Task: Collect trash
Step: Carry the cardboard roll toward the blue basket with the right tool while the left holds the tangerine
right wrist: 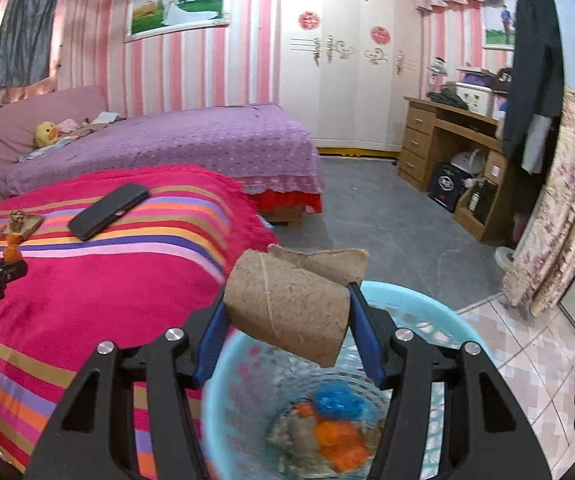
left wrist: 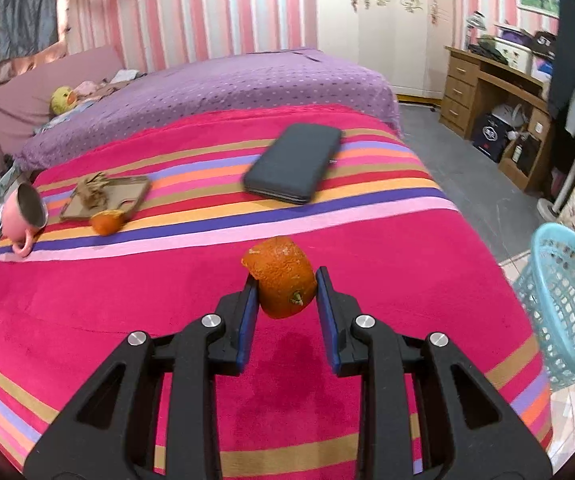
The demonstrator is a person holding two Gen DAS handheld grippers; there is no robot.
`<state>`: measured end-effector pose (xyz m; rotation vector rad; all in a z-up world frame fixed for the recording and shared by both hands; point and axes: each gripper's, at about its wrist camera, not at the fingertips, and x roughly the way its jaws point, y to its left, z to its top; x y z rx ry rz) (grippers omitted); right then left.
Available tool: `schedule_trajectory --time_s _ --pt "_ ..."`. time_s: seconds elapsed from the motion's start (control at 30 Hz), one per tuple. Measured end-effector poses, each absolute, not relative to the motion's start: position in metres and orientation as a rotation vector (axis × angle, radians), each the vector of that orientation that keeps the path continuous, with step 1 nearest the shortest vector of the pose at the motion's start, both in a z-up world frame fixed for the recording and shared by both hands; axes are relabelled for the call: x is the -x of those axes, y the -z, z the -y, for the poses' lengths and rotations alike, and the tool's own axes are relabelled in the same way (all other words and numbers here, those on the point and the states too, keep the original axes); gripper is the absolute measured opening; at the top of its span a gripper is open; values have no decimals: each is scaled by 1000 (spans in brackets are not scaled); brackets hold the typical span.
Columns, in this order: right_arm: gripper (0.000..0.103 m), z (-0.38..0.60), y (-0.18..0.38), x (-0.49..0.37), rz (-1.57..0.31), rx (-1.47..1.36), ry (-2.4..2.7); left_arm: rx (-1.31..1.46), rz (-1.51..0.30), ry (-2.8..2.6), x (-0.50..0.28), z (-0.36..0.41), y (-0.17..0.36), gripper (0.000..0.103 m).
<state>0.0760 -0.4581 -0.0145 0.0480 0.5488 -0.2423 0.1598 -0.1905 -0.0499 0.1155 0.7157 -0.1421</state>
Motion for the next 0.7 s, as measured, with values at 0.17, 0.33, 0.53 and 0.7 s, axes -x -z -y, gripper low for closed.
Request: schedule_trajectory --time_s 0.17,0.33,0.53,0.7 --pt "56 493 23 -65 -568 -47 289 -166 -712 196 -151 234 52 27" --pt "56 524 32 -56 -584 -70 326 -169 -705 279 -140 290 51 27" --pt "56 551 39 -48 -593 -88 356 -193 -696 401 -121 361 54 27" --pt "56 572 40 -35 -575 -151 371 -185 -726 495 -111 408 59 27"
